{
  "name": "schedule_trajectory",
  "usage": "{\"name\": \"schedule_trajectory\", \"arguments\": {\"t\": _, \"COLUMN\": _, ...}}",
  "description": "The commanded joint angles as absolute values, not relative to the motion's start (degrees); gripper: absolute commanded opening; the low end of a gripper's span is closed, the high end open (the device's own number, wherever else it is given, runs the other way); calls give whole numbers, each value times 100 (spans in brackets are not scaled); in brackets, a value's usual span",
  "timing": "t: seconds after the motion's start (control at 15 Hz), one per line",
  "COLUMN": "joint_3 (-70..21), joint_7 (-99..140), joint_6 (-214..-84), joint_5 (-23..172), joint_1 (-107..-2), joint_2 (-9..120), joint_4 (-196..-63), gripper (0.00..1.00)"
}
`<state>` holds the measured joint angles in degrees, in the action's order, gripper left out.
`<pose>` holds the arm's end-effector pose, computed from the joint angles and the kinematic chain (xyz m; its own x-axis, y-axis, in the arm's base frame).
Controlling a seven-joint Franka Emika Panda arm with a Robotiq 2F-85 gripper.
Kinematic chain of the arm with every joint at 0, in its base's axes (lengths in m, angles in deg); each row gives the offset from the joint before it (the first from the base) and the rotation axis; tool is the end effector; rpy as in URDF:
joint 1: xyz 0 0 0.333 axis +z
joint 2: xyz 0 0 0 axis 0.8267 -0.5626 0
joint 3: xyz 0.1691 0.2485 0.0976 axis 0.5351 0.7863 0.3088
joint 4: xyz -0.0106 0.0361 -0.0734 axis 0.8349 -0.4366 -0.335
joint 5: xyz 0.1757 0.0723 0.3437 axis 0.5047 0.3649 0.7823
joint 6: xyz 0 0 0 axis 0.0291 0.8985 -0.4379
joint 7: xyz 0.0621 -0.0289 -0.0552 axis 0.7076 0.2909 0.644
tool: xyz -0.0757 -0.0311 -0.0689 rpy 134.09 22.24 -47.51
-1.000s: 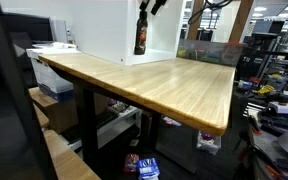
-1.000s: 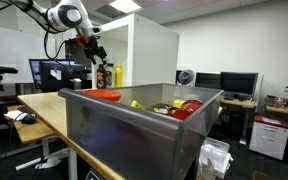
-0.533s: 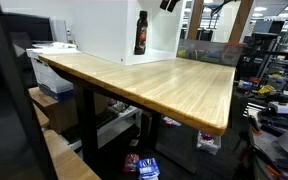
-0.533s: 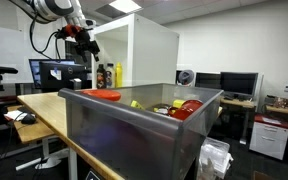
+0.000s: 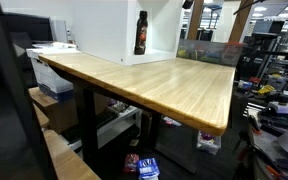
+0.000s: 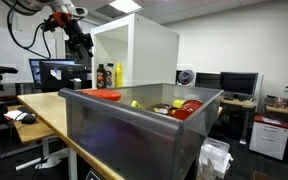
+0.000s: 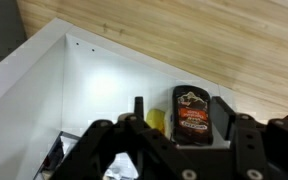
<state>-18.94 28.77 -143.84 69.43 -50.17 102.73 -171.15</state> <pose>0.4246 0.0525 0.5797 0.8715 0.2582 0.4169 0.2037 -0.9640 0.1711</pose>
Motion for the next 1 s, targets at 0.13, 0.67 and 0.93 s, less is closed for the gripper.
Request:
{"name": "schedule_trajectory", "arguments": {"t": 0.13, "joint_3": -2063, "joint_7": 3287, "joint_6": -15735, "joint_5": 6211, "joint_1": -5487, "joint_2": 11158, "joint_4": -18166, "gripper": 32}}
{"name": "schedule_trajectory", "arguments": {"t": 0.67, "joint_3": -2511, "joint_7": 3418, "joint_6": -17021, "joint_5": 6144, "joint_1": -5995, "joint_2": 11085, "joint_4": -18404, "gripper": 1}}
{"name": "schedule_trajectory", "arguments": {"t": 0.93, "joint_3": -2631, "joint_7": 3430, "joint_6": -17390, "joint_5": 6225, "joint_1": -6104, "joint_2": 10937, "joint_4": -18334, "gripper": 0}}
